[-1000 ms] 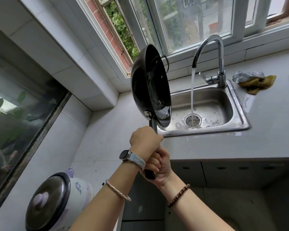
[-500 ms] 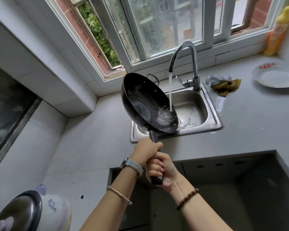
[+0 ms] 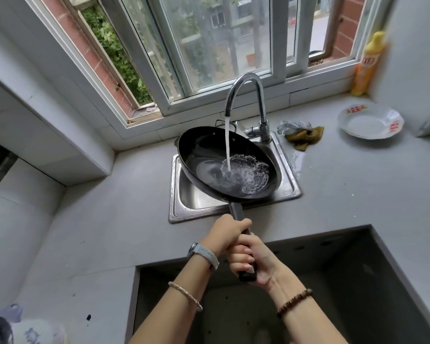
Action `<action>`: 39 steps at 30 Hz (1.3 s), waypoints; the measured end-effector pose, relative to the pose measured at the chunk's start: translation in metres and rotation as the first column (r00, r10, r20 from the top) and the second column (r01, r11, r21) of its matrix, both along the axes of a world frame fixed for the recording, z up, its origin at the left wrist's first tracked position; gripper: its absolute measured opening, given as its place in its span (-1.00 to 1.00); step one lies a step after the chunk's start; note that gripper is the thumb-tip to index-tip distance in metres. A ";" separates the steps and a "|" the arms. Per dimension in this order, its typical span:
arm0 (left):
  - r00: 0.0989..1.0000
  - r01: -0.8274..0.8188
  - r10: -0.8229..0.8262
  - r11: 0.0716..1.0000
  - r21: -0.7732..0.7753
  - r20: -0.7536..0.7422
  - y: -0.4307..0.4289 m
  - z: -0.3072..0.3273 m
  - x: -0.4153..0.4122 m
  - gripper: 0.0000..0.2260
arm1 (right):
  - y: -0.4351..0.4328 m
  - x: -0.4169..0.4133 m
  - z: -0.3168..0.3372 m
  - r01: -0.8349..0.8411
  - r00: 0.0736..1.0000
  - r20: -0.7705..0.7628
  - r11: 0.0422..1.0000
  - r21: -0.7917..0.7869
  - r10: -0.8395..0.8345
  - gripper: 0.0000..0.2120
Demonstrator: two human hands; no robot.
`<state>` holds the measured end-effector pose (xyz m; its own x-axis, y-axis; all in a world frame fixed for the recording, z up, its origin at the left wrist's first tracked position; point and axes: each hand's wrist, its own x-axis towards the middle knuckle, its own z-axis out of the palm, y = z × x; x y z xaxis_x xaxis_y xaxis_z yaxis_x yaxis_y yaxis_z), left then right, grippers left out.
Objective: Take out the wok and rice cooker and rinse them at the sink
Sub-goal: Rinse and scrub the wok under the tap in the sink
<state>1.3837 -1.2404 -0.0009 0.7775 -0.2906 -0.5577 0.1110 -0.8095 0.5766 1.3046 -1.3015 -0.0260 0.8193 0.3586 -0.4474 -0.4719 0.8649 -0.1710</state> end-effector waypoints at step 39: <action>0.958 -0.192 0.113 0.936 -0.296 -0.263 -0.015 -0.123 0.043 -0.80 | -0.020 0.036 -0.067 -0.162 0.977 -0.175 0.950 -0.266 0.117 -0.63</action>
